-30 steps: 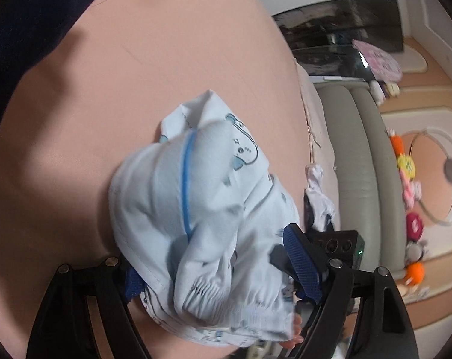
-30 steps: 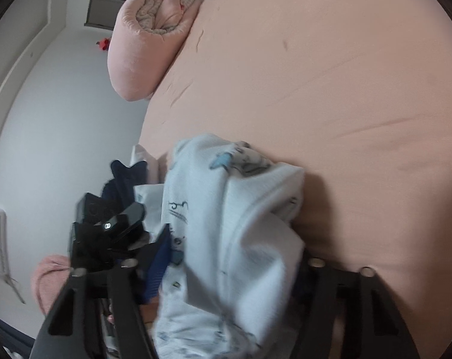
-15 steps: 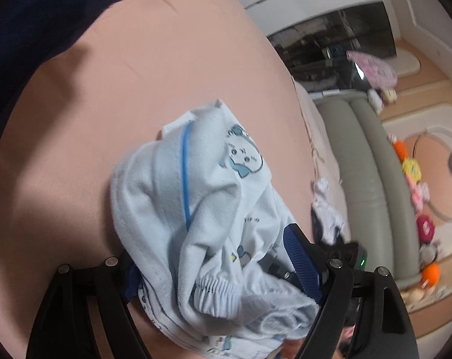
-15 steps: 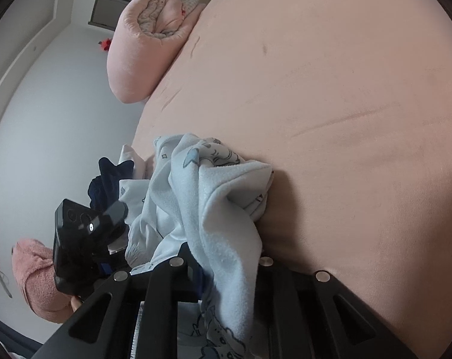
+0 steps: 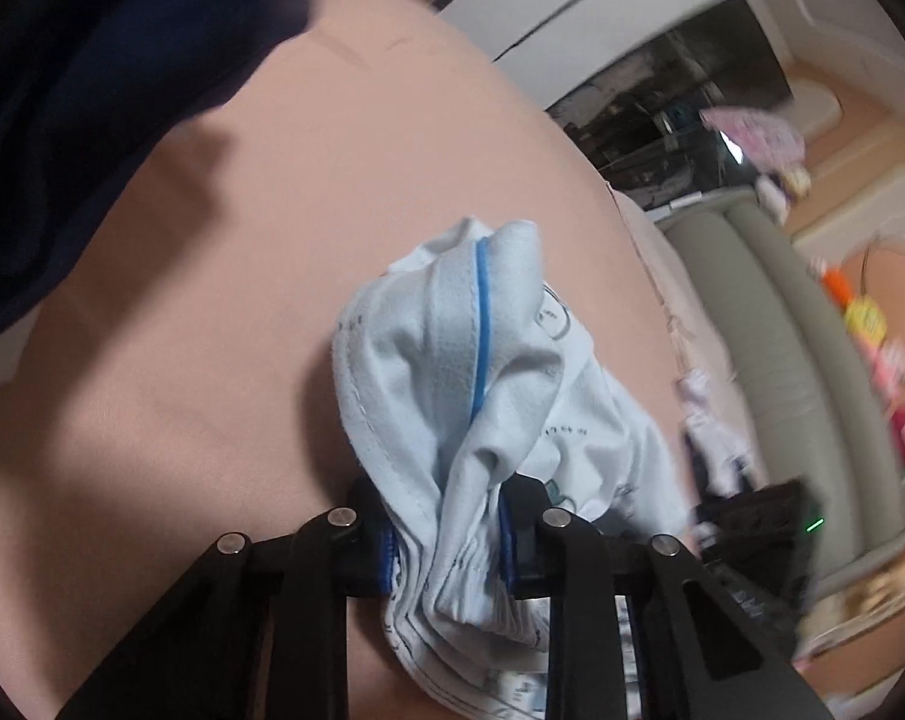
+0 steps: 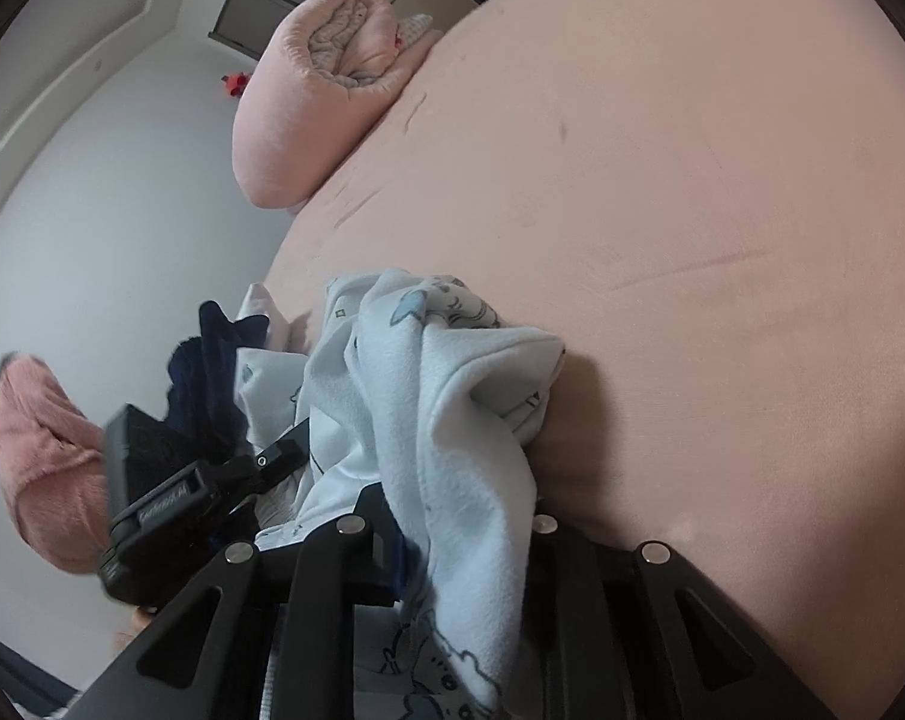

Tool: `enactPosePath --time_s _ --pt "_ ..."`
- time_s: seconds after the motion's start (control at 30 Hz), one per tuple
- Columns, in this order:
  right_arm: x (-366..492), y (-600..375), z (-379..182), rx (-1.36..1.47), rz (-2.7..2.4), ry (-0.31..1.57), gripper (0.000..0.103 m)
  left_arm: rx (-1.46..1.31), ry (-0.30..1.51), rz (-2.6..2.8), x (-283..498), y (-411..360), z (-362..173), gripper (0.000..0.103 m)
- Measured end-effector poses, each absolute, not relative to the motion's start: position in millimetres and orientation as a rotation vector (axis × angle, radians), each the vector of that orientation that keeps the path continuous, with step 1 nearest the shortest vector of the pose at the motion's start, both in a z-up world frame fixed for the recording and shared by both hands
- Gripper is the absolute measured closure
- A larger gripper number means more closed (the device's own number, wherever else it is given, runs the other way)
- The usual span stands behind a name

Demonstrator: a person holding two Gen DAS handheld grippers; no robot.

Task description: Fold clothes

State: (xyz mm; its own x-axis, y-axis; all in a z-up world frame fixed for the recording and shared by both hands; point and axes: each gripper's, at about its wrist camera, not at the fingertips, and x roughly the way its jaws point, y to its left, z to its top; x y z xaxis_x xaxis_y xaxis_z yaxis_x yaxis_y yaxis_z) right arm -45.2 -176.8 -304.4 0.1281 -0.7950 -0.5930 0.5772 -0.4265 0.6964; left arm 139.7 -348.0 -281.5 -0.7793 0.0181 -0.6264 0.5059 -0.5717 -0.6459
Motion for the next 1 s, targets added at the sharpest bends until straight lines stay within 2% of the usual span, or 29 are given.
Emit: enactPosePath --time_s 0.17,0.3,0.47,0.57,0.8,1.0 --pt "-35 -181 -291 1.309 -1.685 -0.165 0.083 0.814 1.241 -2.389 145 -348 -282 0.082" --pt "-19 -190 -276 1.273 -1.798 -0.001 0.082 0.799 1.261 -2.378 146 -350 -282 0.082" --pt "0 -194 -260 1.142 -1.892 0.177 0.082 0.802 1.107 -2.397 150 -338 -269 0.082" --pt "7 -193 -253 1.078 -1.917 0.248 0.083 0.769 1.103 -2.412 149 -334 -260 0.083" --pt "10 -187 -230 1.038 -1.934 0.231 0.083 0.722 1.037 -2.446 152 -328 -235 0.083" --pt "17 -184 -201 0.962 -1.946 0.293 0.083 0.652 1.065 -2.478 162 -331 -212 0.083"
